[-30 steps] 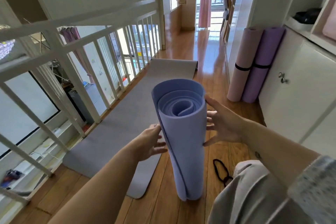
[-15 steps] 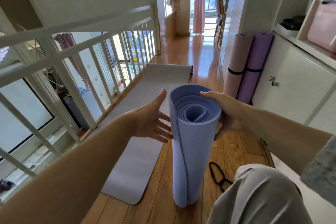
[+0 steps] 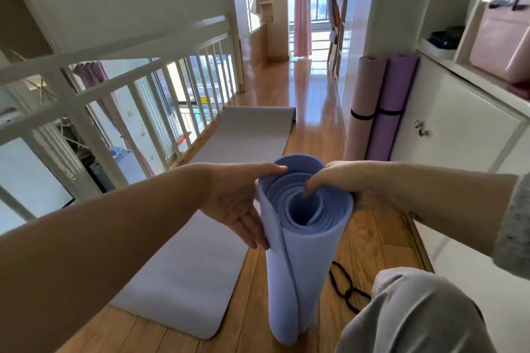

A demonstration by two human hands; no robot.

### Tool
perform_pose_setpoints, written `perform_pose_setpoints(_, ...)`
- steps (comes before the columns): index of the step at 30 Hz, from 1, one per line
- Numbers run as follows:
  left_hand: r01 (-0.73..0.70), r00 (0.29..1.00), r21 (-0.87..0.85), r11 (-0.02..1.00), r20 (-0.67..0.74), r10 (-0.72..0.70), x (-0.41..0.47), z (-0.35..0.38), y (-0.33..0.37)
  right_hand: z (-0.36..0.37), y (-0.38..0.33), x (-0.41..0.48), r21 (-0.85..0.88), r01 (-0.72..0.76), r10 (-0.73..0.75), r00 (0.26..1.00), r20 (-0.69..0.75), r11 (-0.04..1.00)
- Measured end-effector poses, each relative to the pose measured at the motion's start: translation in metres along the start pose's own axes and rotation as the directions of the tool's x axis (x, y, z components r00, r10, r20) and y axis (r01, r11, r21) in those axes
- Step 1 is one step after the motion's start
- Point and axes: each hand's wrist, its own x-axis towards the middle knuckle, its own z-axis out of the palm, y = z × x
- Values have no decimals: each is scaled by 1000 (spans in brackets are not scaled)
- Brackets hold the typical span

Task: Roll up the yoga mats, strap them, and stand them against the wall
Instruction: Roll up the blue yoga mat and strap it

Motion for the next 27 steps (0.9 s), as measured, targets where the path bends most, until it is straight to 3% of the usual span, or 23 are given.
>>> perform_pose_setpoints(5, 24, 989, -16, 1000, -145, -26, 9, 19, 0, 1, -7, 4, -123, -21, 16, 999, -37, 992)
perform_pose_setpoints(11, -90, 957, -99, 991, -285, 58, 15, 32, -16, 4, -14, 10, -131, -37, 36, 999, -10, 991)
perform_pose_setpoints(15, -154, 952, -215, 964, -293, 87, 22, 32, -27, 3, -13, 17, -99, -35, 37, 999, 20, 994)
perform_pose_setpoints(27, -170, 965, -395, 903, -251, 72, 45, 30, -50, 6, 3, 30, 77, -40, 26, 985, 173, 996)
